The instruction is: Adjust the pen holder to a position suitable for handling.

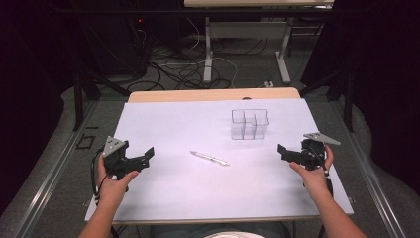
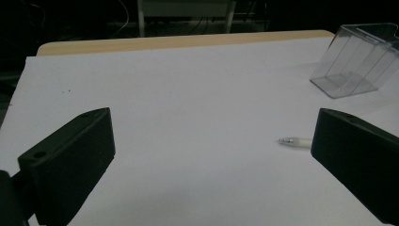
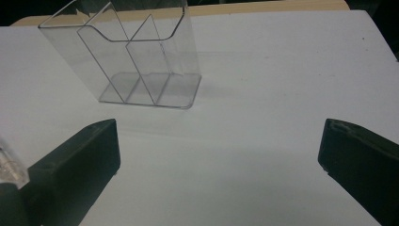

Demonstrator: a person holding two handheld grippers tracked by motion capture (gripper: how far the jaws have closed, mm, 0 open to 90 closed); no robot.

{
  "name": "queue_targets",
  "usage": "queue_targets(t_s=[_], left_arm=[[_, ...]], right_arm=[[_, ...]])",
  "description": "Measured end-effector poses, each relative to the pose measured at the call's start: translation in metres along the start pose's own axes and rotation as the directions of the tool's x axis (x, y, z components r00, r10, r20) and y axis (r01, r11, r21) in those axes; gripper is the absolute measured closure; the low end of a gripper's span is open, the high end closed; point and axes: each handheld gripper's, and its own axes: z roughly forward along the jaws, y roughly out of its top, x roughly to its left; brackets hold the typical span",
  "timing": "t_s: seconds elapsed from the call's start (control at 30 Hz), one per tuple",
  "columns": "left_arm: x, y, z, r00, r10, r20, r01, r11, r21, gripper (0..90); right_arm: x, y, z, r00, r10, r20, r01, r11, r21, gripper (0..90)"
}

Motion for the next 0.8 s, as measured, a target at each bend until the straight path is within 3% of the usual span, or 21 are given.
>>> queue_targets(t_s=[0.07,0.23,0.37,0.5,0.57,0.8], left_arm=[[0.001,-0.001,0.001,0.9994,-0.029,0.019,0.029,0.9996,0.0,0.1],[0.003,-0.003,0.004,0.9993,-0.028,0.023,0.028,0.9996,0.006,0.0],[0.006,-0.003,0.003,0.9996,-0.026,0.008,0.025,0.9996,0.012,0.1],[0.007,-0.002,0.005,0.9987,-0.05,-0.007,0.05,0.9988,0.003,0.1],[0.008,0.0,0.007,0.9984,-0.056,-0.011,0.056,0.9984,-0.002,0.1],[0.009,-0.004,0.007,0.9983,-0.054,-0.022,0.055,0.9983,0.019,0.1]], right_arm=[[0.0,0.0,0.0,1.0,0.001,0.004,-0.001,1.0,-0.006,0.0],[0.003,0.0,0.002,0.9995,-0.027,0.013,0.028,0.9993,-0.025,0.7],[0.005,-0.001,0.003,0.9976,-0.063,0.031,0.064,0.9975,-0.031,14.2],[0.008,-0.003,0.004,0.9962,-0.081,0.033,0.082,0.9961,-0.032,18.2],[0.008,-0.003,0.005,0.9931,-0.113,0.032,0.114,0.993,-0.032,22.3],[0.006,0.005,0.011,0.9868,-0.161,0.015,0.161,0.9863,-0.034,31.3]])
